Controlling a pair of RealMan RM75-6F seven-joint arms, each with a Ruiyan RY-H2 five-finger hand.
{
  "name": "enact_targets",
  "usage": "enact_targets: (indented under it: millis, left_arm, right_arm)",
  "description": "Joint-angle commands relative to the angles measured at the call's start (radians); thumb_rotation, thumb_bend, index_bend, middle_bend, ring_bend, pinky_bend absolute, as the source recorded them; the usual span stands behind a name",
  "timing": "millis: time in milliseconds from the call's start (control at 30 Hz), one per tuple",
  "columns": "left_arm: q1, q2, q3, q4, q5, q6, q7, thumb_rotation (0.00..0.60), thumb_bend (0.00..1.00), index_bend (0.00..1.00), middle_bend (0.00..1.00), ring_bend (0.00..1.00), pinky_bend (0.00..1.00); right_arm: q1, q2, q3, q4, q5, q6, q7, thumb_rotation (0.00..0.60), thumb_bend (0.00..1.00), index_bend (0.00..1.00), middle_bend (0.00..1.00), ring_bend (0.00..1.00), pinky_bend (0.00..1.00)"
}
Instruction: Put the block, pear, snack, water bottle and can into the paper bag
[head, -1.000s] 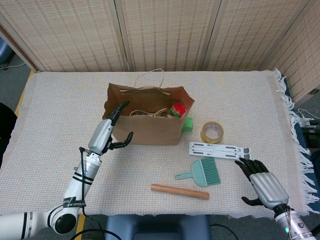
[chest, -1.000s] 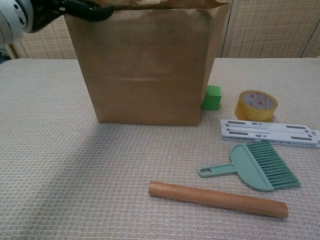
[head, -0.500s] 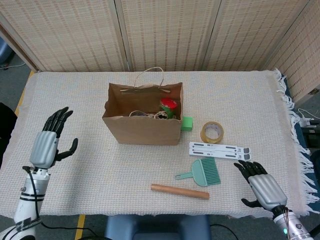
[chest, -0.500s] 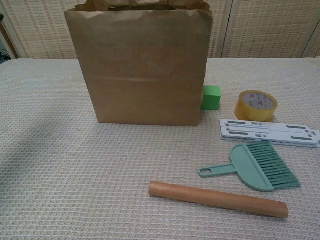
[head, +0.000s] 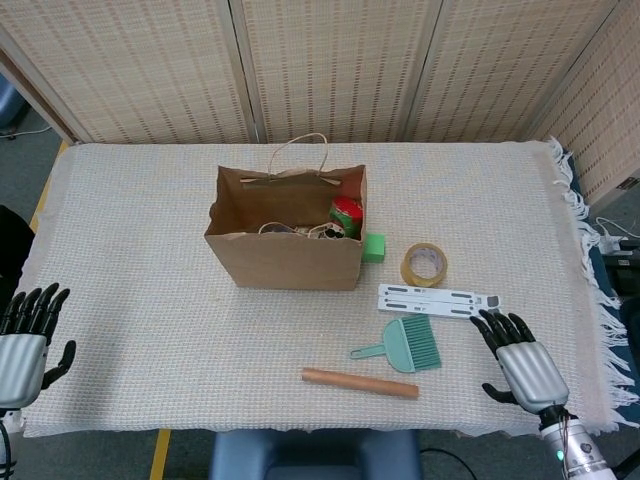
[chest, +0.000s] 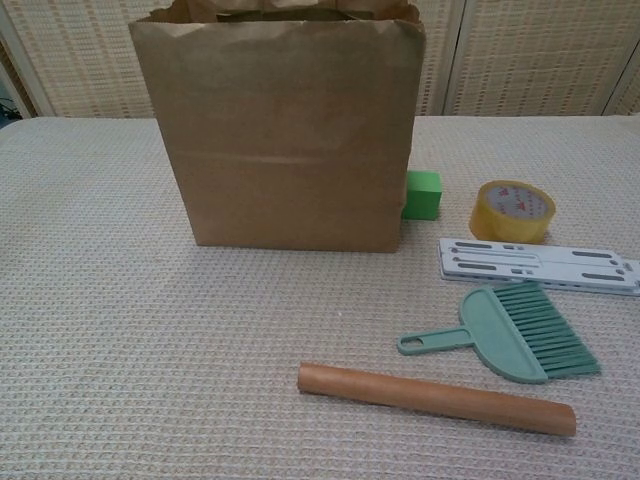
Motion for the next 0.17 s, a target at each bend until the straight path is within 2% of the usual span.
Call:
enact_targets:
  millis: [33, 167]
  left_arm:
    - [0.022, -0.015, 0.002, 0.036, 0.018, 0.021, 0.002, 0.6, 0.45, 0.0, 0.0, 0.0, 0.02]
    - [0.029, -0.013, -0.009, 0.041, 0.009, 0.006, -0.014, 0.6, 0.45, 0.0, 0.0, 0.0, 0.02]
  right_arm:
    - [-0.021, -0.06, 0.006, 0.078, -0.078, 0.067, 0.0, 0.6, 0.1, 0.0, 0.0, 0.0, 0.0]
    - [-0.032, -0.106, 0.012, 0.163, -0.133, 0.117, 0.027, 0.6, 0.1, 0.0, 0.0, 0.0, 0.0]
